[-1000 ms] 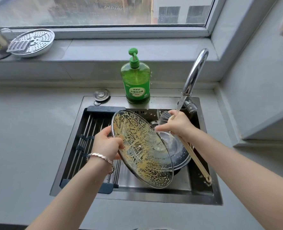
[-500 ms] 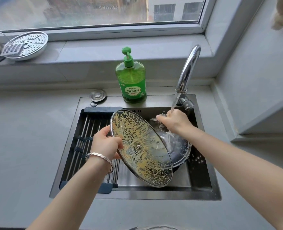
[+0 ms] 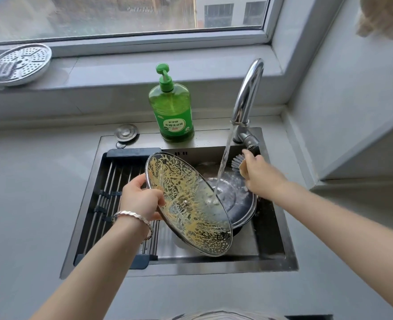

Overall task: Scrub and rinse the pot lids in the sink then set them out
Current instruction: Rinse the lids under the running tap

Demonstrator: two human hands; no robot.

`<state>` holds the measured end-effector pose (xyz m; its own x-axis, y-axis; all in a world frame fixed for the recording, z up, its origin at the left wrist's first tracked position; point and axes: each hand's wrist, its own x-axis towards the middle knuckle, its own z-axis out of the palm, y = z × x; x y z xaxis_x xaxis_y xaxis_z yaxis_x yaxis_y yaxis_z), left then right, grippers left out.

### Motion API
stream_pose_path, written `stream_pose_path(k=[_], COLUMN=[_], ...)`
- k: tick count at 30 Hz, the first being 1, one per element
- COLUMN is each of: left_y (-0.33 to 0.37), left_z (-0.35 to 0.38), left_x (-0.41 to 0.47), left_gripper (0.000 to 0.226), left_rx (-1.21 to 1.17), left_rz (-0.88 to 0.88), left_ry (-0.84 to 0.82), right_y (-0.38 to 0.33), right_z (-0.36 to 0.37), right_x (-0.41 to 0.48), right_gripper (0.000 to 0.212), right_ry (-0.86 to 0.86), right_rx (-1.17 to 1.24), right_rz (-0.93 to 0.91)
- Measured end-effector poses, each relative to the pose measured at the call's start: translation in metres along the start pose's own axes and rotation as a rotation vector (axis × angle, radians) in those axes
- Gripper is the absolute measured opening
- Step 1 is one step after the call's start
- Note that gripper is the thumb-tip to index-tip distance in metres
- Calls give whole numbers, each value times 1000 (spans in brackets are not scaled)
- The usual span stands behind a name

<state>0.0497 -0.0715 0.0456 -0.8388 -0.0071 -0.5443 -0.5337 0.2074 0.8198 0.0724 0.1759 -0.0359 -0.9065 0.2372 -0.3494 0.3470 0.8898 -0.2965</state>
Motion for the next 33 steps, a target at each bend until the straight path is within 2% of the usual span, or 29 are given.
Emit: stream_pose_path(k=[1,2,5,6,10,13,17,19,20,22,24,26,27,31,33], left_y=[1,1,3,4,5,7,6,4,3,1,-2,-3,-4,-5,-4], left_z=[1,3,9,10,16,21,24,26,26,28,30,33,35,42,41], left_x=[0,-1,-2,-2,2,6,10,13,15,16,18,17,17,18,22], left_gripper=[48,49,50,51,56,60,61,60,60,62,65,69,70,71,70], left_rx=[-7,-14,-22,-21,-34,-62,-95,-133,-155,-198,-243,-272,-275,-290,-324], left_rz=[-4,-7,-11,-9,-15,-23,-32,-54,-65,-77,-76,-63,-52,-25,-21], left_ry=[-1,-2,-7,-13,-23,-38,-59,-63,-63,-71,-95,-126,-144,-202,-205], right_y=[4,9,30,37,77,112,129,117,105,69,30,-5,-20,-76,-88], right_z=[9,20,51,55,51,40,40,41,42,48,61,70,71,48,42], right_x=[-2,-4,-10,-10,8,26,35,33,30,21,13,11,14,15,-1], right_gripper=[74,74,54,52,42,37,38,47,58,70,69,69,69,75,69], right_ry=[46,19,-289,-307,-8,132,177,266,338,381,200,-4,-32,14,-14], right_rx=[28,67,65,109,395,373,319,299,289,244,245,250,276,399,421], right_rz=[4,30,215,280,451,574,620,639,607,339,43,-56,-83,-289,-433])
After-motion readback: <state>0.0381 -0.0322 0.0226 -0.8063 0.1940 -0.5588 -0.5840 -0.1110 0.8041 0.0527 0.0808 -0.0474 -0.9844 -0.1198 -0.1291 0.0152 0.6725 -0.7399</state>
